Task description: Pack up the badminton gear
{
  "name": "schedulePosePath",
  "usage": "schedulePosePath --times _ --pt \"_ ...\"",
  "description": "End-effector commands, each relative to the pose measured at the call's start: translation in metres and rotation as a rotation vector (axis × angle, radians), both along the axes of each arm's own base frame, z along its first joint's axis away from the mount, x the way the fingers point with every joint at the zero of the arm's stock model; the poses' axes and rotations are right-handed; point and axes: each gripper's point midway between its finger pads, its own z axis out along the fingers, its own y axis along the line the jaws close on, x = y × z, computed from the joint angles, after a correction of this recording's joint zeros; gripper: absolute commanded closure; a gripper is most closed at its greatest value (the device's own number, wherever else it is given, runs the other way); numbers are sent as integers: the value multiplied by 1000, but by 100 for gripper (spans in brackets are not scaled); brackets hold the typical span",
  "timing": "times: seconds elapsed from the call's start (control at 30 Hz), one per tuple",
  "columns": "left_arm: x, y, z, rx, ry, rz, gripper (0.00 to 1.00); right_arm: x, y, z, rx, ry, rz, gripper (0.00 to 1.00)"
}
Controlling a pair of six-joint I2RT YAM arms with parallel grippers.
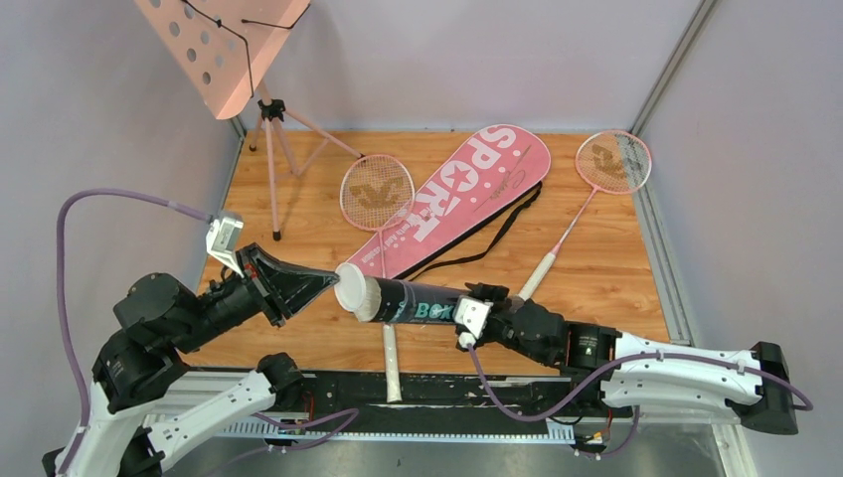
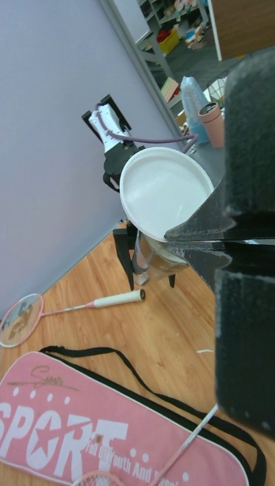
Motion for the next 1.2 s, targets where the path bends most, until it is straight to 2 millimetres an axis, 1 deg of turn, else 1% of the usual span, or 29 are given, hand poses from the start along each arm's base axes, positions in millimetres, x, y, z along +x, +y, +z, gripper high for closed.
schedulePosePath --times 0.0,0.1,0.2,0.23,0.33,0.43,0.67,0.83,0.93,1.17 --pt "-14 -8 -5 3 4 -93 100 3 17 57 177 -145 21 76" --pt "-15 -8 -17 45 19 -99 100 1 19 59 178 -173 30 76" --pt "-19 -13 -27 61 32 -141 100 0 19 59 173 -195 33 76" --pt "-19 -15 -27 57 30 -152 100 0 19 59 173 -201 34 76" --pt "-22 -23 -34 67 42 -192 100 1 19 58 170 -213 31 77" --pt "-22 -24 -40 87 52 -198 100 2 18 57 163 -222 21 77" --pt "-24 -18 -37 71 40 -182 100 12 15 45 97 -216 -41 77" --pt "-21 -10 -37 67 29 -141 100 13 16 36 77 -186 -60 77" --pt "-17 -5 -41 75 33 -101 100 13 17 36 81 -170 -65 77" --pt "-6 -4 -59 124 50 -56 100 13 16 36 93 -145 -80 77"
